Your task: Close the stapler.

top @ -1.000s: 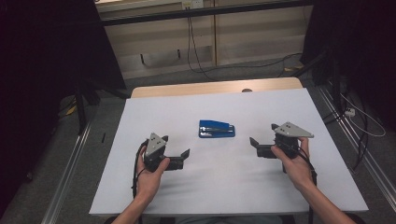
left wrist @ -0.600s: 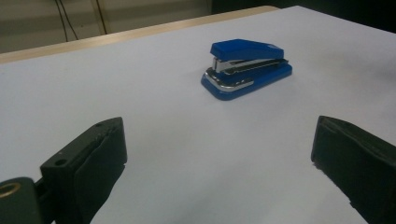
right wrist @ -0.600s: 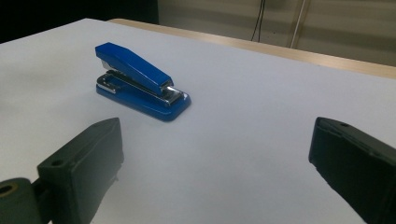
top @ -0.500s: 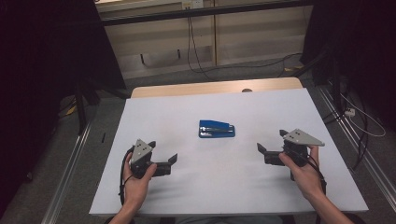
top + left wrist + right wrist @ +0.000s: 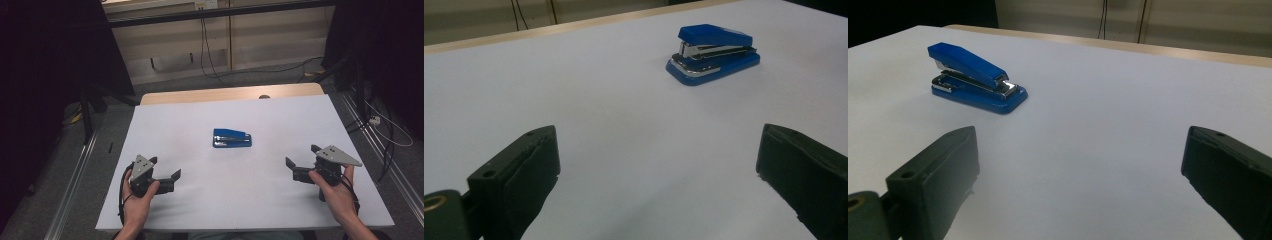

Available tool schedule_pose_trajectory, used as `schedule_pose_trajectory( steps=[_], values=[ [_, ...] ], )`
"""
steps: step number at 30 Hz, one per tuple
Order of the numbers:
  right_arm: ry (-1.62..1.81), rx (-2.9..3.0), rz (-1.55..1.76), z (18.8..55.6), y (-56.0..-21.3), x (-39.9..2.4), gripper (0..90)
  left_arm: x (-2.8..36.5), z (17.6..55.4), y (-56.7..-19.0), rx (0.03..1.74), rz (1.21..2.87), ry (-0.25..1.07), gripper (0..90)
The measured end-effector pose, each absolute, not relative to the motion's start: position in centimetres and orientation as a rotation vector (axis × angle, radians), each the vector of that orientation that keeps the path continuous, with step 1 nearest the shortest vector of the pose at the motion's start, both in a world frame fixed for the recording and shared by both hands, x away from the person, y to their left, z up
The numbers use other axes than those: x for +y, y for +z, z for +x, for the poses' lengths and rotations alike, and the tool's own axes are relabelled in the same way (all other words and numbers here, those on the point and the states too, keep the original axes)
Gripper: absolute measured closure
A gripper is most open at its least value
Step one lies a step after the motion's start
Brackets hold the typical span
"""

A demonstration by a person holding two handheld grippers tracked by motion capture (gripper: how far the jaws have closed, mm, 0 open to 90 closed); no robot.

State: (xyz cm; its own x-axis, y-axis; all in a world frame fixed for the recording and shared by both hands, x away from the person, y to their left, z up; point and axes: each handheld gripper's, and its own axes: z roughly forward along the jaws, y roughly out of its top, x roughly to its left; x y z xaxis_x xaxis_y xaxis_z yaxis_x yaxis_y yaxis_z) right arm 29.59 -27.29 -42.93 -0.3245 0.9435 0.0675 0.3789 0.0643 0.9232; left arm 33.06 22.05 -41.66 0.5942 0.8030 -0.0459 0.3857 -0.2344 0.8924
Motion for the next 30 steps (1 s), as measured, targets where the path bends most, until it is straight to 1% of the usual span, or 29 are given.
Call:
schedule_pose_trajectory(
  steps=[17, 21, 22, 24, 30],
  values=[
    [1.229, 1.717, 1.33, 27.4, -43.5, -28.1, 1.9, 22.8, 31.7, -41.8, 0.976, 1.837, 0.539, 3.9],
    [1.243, 1.693, 1.332, 26.9, -43.9, -28.6, 1.9, 22.7, 31.6, -42.0, 0.975, 1.841, 0.561, 3.9],
    [1.242, 1.689, 1.33, 26.9, -43.9, -28.7, 1.9, 22.6, 31.6, -42.1, 0.97, 1.853, 0.55, 3.9],
    [1.237, 1.684, 1.318, 26.9, -43.9, -28.6, 1.9, 22.6, 31.7, -42.0, 0.964, 1.822, 0.525, 4.0],
    [1.251, 1.673, 1.309, 27.2, -43.9, -28.2, 1.9, 22.8, 32.0, -42.1, 0.977, 1.834, 0.52, 3.9]
  ],
)
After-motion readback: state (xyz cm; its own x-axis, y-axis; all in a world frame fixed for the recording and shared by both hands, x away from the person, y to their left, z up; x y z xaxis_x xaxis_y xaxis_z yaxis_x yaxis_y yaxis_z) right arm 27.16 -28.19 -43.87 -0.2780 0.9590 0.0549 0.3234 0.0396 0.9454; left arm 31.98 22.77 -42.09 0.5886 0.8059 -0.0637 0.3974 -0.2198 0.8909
